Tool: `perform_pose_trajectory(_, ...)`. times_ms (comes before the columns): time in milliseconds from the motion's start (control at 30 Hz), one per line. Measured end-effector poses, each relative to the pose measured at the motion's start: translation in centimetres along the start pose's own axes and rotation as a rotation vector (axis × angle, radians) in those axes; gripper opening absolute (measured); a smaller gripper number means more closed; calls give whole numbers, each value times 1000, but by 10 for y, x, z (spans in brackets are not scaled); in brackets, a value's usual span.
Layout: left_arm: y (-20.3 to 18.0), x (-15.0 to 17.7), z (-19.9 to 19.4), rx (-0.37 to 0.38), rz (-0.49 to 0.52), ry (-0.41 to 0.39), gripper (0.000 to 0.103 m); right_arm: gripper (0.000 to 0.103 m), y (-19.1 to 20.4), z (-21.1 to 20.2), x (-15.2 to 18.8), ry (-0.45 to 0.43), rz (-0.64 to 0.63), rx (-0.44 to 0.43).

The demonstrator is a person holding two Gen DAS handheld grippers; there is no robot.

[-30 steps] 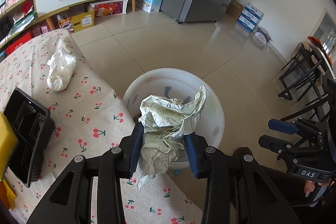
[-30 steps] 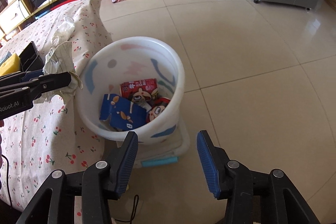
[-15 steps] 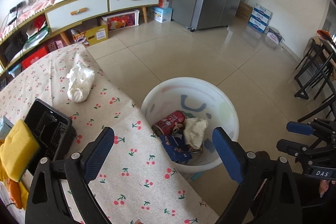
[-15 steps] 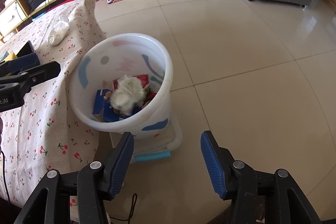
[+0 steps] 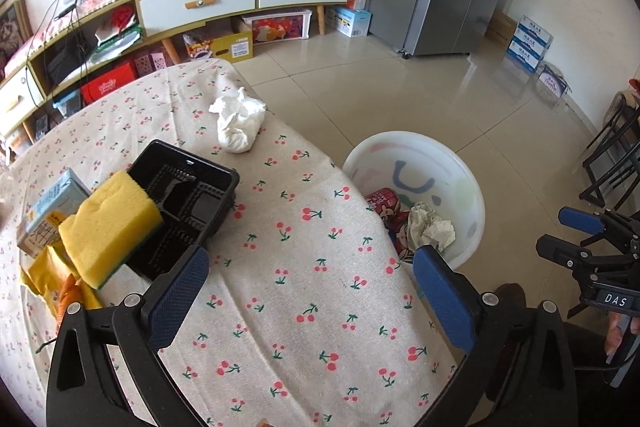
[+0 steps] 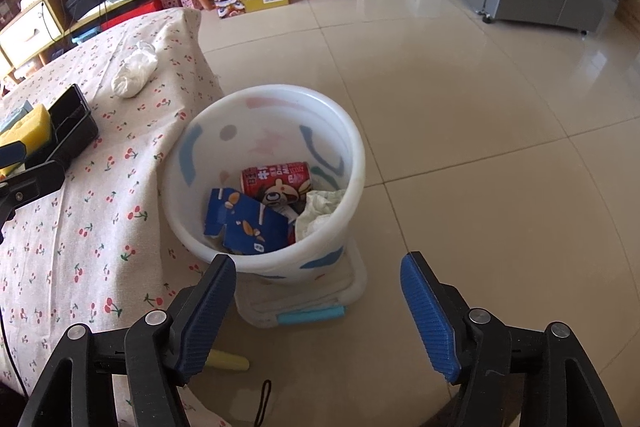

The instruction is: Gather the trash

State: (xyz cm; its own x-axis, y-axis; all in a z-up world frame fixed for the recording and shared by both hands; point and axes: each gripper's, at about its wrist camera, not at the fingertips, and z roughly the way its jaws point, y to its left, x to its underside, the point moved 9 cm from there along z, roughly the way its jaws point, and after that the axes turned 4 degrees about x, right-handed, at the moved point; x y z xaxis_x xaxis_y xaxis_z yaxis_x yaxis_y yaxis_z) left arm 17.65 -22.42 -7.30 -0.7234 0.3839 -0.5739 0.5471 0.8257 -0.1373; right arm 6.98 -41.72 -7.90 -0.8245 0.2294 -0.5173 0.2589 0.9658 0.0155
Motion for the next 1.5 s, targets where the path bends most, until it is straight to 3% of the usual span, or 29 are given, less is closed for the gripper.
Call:
perform_pose_trajectory(400, 84, 27, -46, -102, -83, 2, 103, 80, 70, 0, -20, -50, -58, -68)
perform_pose_trajectory(600, 139, 45, -60, -154, -190, 41, 103, 80, 100, 10, -23, -39, -91, -87)
perform_pose_trajectory(867, 193, 64, -50, -95, -381, 146, 101, 80, 127, 21, -27, -31, -114, -100)
perform_pose_trajectory(1167, 212, 68, -23, -86, -371, 211, 64, 80, 143, 29, -31, -20, -129, -113)
perform_pose_trajectory(1367, 223, 76, -7, -134, -375, 265, 44, 80, 152, 29, -36, -18, -141, -115)
perform_pose_trajectory(1400, 224, 77, -6, -143, -374, 267, 36, 80, 155, 27, -38, -22, -142, -118)
perform_pose_trajectory(1500, 225, 76, -10, -142, -377, 255, 27, 80, 167, 20, -46, -40, -147, -137)
